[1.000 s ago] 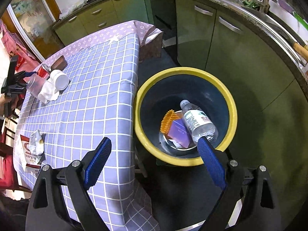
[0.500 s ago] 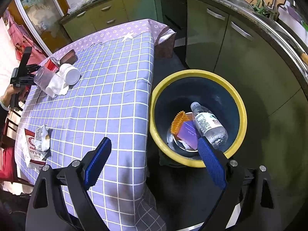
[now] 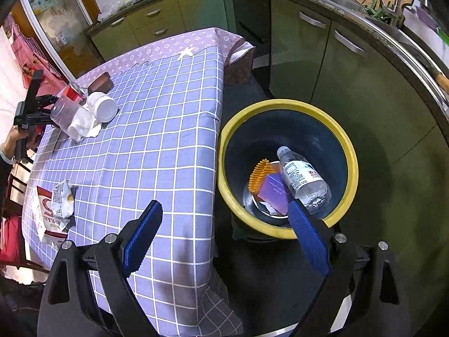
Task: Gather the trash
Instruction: 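Grasp the red Coca-Cola can with the left gripper, then carry the Coca-Cola can over the bin and open the left gripper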
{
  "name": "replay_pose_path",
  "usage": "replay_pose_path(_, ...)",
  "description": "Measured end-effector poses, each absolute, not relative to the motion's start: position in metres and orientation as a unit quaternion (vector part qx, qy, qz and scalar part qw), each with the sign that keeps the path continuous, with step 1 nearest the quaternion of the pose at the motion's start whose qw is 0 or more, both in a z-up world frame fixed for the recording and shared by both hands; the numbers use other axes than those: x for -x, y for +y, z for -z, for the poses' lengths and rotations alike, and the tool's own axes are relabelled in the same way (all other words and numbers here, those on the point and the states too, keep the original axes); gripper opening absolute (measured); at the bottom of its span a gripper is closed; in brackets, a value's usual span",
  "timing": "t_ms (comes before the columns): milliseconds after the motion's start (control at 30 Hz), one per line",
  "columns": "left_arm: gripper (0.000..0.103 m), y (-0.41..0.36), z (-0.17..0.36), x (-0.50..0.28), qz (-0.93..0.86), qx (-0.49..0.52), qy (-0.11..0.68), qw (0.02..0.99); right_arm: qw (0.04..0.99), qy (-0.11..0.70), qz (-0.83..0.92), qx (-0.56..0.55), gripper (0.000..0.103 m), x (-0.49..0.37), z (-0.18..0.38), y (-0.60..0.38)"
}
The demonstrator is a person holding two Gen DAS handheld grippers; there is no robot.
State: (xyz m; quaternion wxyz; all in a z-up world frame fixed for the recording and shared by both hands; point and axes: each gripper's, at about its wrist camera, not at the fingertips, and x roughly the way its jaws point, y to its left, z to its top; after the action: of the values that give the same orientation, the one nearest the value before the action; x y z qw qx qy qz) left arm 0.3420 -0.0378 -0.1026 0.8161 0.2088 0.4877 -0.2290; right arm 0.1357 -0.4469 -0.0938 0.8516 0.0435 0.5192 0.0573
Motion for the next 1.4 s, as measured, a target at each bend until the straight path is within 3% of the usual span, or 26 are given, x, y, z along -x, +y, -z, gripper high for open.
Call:
replay_pose_path(433, 0.068, -0.021, 0.035, -0.284, 0.219, -0.209, 0.45, 0.84, 0.856, 0.509, -0.076, -0.044, 0.09, -0.131, 0.093, -0.44)
replay_pose_path(667, 0.068, -0.054, -0.009, -0.241, 0.248, -0.225, 0.43, 0.839, 0.862, 0.499, -0.077, -0.05, 0.09, -0.121, 0.09, -0.449)
replay_pose_path(1033, 0.068, -0.222, -0.02, -0.204, 0.407, -0.216, 0.439, 0.771, 0.873, 0.479, -0.043, -0.081, 0.09, -0.072, 0.084, -0.507)
replay_pose_path(1400, 0.068, -0.414, 0.042, -0.221, 0.483, -0.236, 0.454, 0.711, 0.869, 0.476, 0.007, -0.134, 0.09, -0.015, 0.103, -0.585)
